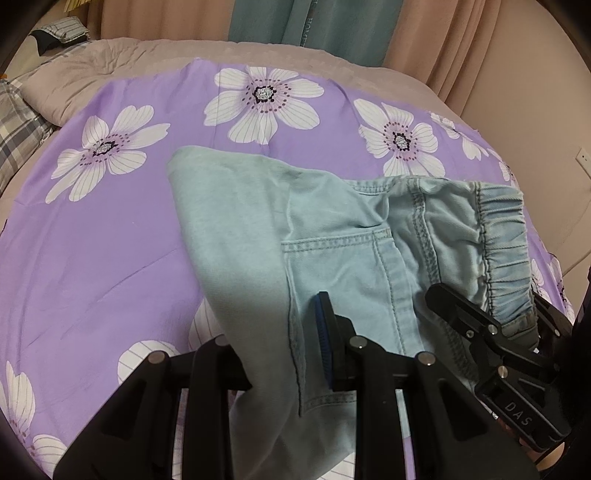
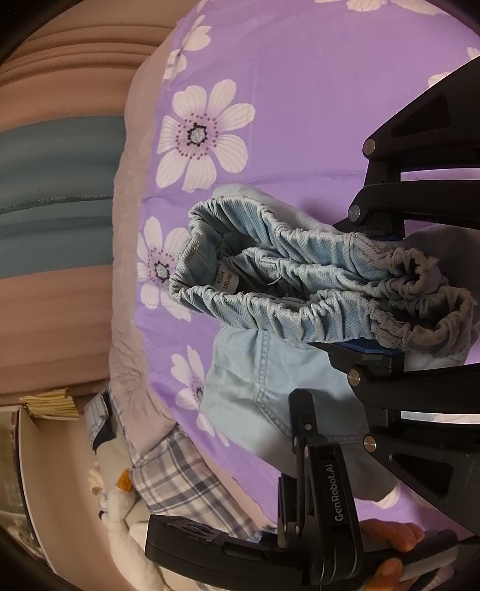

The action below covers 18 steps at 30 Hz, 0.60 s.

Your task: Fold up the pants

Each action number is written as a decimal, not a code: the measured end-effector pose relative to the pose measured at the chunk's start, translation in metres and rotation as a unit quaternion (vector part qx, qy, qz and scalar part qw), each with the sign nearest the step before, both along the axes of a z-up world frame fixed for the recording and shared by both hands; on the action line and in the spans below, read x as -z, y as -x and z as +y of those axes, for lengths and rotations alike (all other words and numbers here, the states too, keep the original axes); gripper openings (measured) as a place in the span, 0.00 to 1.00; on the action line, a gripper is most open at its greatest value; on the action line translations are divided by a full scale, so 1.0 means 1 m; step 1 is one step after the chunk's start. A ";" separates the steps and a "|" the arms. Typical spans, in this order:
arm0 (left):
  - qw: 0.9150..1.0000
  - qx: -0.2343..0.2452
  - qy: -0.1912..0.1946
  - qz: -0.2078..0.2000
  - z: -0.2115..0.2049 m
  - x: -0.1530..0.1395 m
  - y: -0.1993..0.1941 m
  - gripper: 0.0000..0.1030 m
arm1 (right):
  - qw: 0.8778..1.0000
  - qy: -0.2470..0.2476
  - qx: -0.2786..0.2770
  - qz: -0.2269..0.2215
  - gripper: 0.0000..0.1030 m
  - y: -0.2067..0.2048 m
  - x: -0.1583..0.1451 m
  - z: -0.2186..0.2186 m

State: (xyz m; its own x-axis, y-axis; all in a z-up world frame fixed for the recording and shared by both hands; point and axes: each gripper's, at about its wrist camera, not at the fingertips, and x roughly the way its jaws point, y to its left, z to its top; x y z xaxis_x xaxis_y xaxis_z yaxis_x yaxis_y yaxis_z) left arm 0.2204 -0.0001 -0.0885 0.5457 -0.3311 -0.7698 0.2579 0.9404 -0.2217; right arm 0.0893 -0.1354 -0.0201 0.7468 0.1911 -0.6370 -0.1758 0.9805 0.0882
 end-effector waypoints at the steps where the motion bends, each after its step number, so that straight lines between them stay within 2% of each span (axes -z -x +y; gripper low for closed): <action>1: 1.000 0.000 -0.001 0.001 -0.001 0.002 -0.002 0.23 | 1.000 0.001 0.001 0.001 0.39 -0.001 0.001 0.000; 18: 1.000 0.000 0.001 0.010 -0.003 0.014 -0.021 0.23 | 1.000 0.005 0.004 0.006 0.39 -0.015 0.008 -0.001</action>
